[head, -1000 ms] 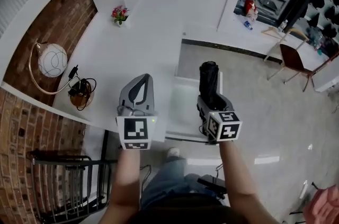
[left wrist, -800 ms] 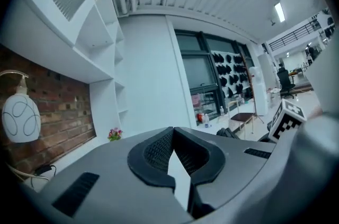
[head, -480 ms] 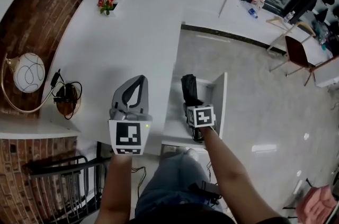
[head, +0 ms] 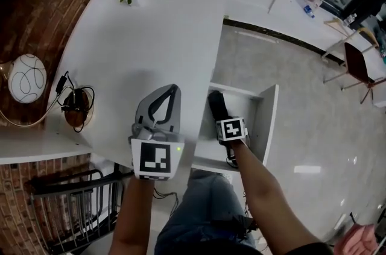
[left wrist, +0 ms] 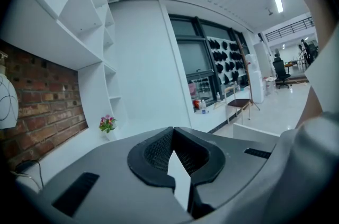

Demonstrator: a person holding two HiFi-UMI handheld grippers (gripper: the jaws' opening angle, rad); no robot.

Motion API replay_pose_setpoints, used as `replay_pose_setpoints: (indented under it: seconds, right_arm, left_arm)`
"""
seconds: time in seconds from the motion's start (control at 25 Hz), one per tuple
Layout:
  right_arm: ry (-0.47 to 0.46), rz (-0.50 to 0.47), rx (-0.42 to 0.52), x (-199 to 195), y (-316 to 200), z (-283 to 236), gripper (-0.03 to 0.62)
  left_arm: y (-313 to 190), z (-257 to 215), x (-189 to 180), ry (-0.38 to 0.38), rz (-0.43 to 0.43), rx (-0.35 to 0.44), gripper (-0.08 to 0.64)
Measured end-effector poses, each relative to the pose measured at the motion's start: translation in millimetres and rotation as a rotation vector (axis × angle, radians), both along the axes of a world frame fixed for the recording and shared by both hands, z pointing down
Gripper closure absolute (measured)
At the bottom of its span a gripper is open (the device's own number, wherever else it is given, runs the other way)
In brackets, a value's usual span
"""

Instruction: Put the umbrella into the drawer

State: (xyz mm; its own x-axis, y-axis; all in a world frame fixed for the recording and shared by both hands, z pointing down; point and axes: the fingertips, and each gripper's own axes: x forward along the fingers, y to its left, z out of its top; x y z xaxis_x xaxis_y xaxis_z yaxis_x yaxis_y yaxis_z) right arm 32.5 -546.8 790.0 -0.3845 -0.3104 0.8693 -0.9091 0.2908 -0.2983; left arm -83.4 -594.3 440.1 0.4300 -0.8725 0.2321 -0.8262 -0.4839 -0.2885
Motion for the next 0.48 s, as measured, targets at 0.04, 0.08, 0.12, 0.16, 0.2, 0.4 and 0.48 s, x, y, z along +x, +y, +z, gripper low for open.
replay_pose_setpoints:
  seconds: [0.04,0.08,0.12,0.16,0.2,0.4,0.48]
  right_arm:
    - [0.000,0.001,0.003,-1.2,-1.8,0.5,0.345]
    - [-0.002,0.003,0.004,-2.7,-3.2,0.0,0.341]
    - [-0.009,0.007,0.005,-4.8,-3.9,-1.9,0.338]
    - [-0.018,0.011,0.005,-7.1,-3.5,-5.3,0.327]
    - [-0.023,0.014,0.003,-8.2,-1.6,-9.9,0.320]
    - [0.002,-0.015,0.031,5.3,12.2,-60.0,0.319]
    - [0.086,-0.029,0.065,26.3,17.2,-88.6,0.321]
  left_arm:
    - [1.0,2.4,-0.9,-0.001,-0.003,-0.005,0.561]
    - [2.0,4.6,-1.7,-0.002,-0.006,-0.010,0.561]
    - [3.4,6.7,-2.2,-0.004,-0.010,-0.018,0.560]
    - [5.2,7.9,-2.5,-0.007,-0.014,-0.026,0.561]
    - [7.5,7.5,-2.6,-0.009,-0.018,-0.031,0.560]
    - [25.2,-16.9,1.5,0.011,-0.053,-0.026,0.561]
    - [34.7,-31.6,5.0,0.019,-0.065,-0.013,0.560]
